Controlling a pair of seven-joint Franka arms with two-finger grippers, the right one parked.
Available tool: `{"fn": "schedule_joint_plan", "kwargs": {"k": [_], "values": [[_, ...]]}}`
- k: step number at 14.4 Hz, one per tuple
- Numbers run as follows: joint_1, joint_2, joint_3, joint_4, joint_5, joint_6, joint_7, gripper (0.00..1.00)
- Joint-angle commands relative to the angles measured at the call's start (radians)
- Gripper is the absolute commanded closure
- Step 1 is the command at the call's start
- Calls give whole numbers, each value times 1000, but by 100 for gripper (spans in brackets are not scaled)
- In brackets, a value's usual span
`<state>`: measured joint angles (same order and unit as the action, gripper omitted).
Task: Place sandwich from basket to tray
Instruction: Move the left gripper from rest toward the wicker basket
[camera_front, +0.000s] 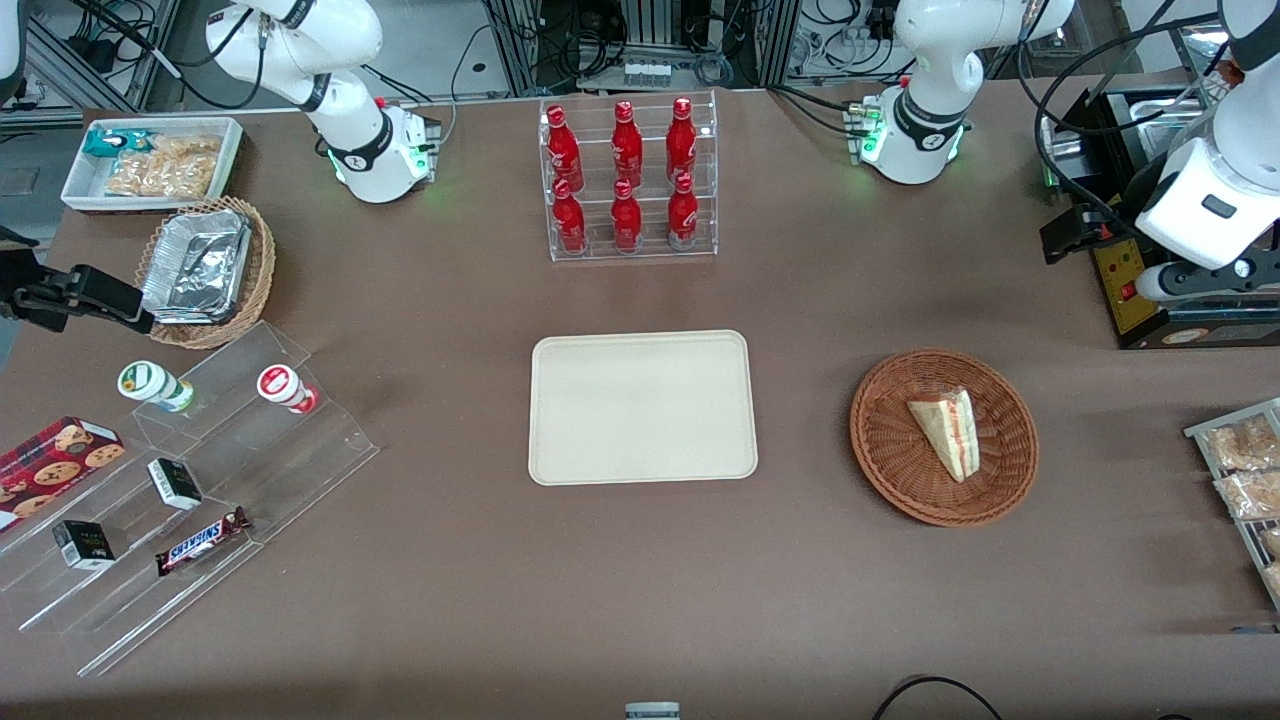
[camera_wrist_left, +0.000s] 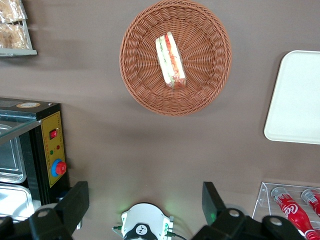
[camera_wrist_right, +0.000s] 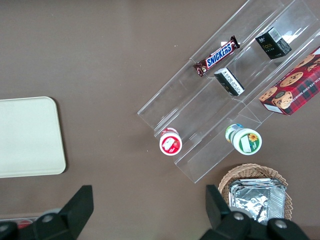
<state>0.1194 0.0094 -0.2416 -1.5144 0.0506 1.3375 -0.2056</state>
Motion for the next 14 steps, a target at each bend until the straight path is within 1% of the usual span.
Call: {"fn": "schedule_joint_plan", "kwargs": {"k": [1, 6, 8, 9, 10, 11, 12, 14], "values": [[-10, -2, 8, 3, -8, 0, 9, 0], [0, 69, 18, 5, 5, 0, 11, 0], [23, 136, 25, -4, 6, 3, -11, 0], [34, 171, 31, -7, 8, 12, -58, 0], [37, 210, 33, -9, 8, 41, -113, 0], [39, 234, 35, -18, 15, 83, -129, 0], [37, 247, 35, -58, 31, 138, -133, 0], [37, 238, 35, -189, 37, 305, -165, 0]]}}
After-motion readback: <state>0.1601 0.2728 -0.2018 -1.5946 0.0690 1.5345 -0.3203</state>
